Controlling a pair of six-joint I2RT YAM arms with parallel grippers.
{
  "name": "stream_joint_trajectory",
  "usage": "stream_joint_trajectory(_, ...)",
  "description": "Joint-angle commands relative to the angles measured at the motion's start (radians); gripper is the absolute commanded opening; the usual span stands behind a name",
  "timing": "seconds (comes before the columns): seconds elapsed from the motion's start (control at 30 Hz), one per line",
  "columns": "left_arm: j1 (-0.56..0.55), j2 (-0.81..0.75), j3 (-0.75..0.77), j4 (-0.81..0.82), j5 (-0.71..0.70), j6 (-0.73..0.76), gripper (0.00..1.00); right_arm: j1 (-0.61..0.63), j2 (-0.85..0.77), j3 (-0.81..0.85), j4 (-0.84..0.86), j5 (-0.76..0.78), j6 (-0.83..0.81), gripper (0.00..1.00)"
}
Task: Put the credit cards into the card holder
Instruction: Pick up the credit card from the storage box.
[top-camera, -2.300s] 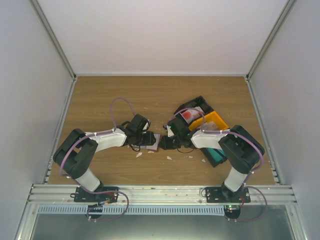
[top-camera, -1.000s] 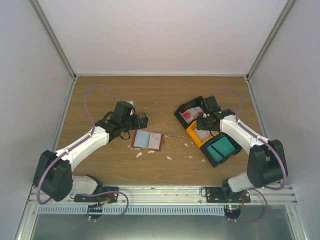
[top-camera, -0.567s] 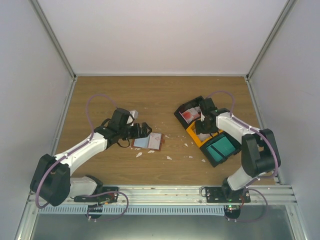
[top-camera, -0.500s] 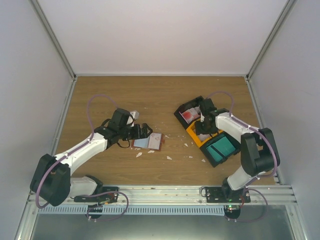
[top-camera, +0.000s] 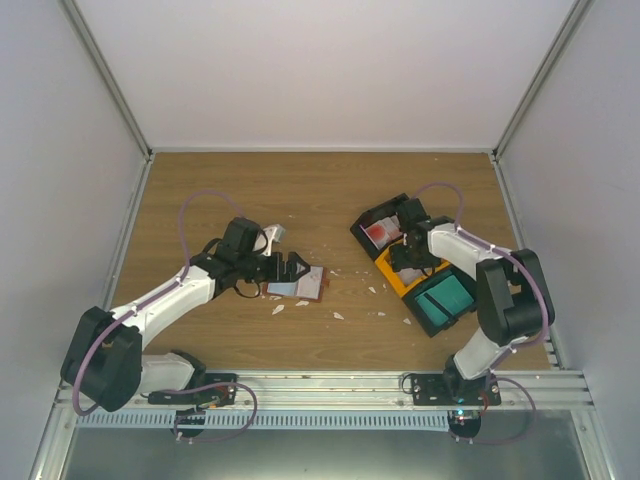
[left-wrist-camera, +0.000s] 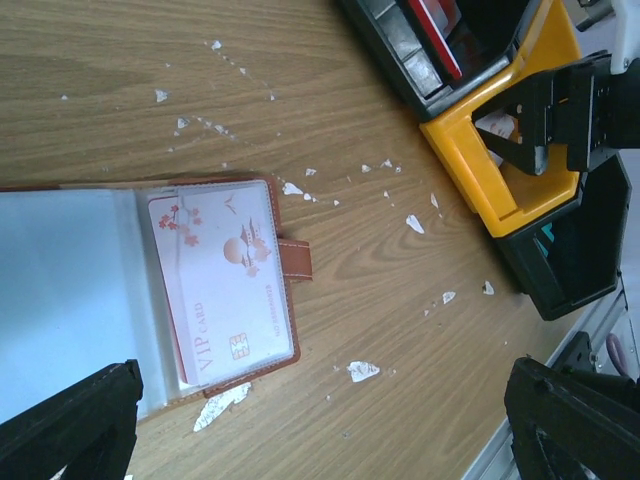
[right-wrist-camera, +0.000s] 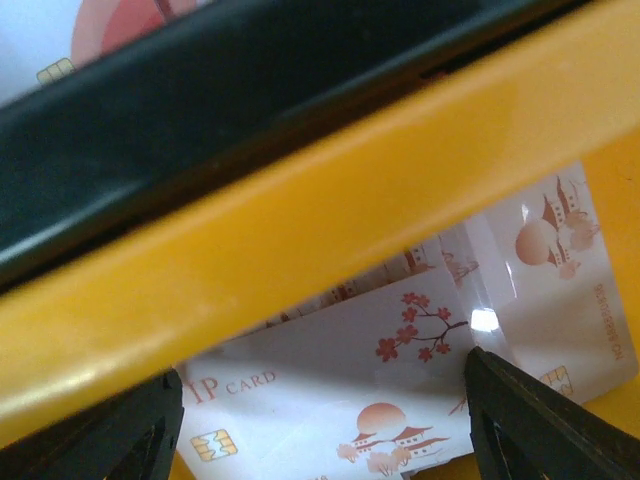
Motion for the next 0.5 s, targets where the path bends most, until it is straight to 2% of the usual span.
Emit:
stream_joint_trajectory(0.0, 0.017, -0.018, -0.015, 0.053, 0.014, 0.026, 0.99, -0.022, 0.033, 0.027, -0.035, -0.038, -0.034, 0.78)
stream_joint_trajectory(0.13, 0.030, -0.012, -0.014, 0.053, 0.008, 0.026, 0.99, -0.037, 0.037, 0.041, -0.055, -0.144, -0.052, 0.75)
stream_joint_trajectory(0.47, 0.042, -0.002, -0.009, 0.044, 0.015, 0.032, 0.99, -0.044, -0.043, 0.050, -0.100, -0.313, -0.058, 0.56)
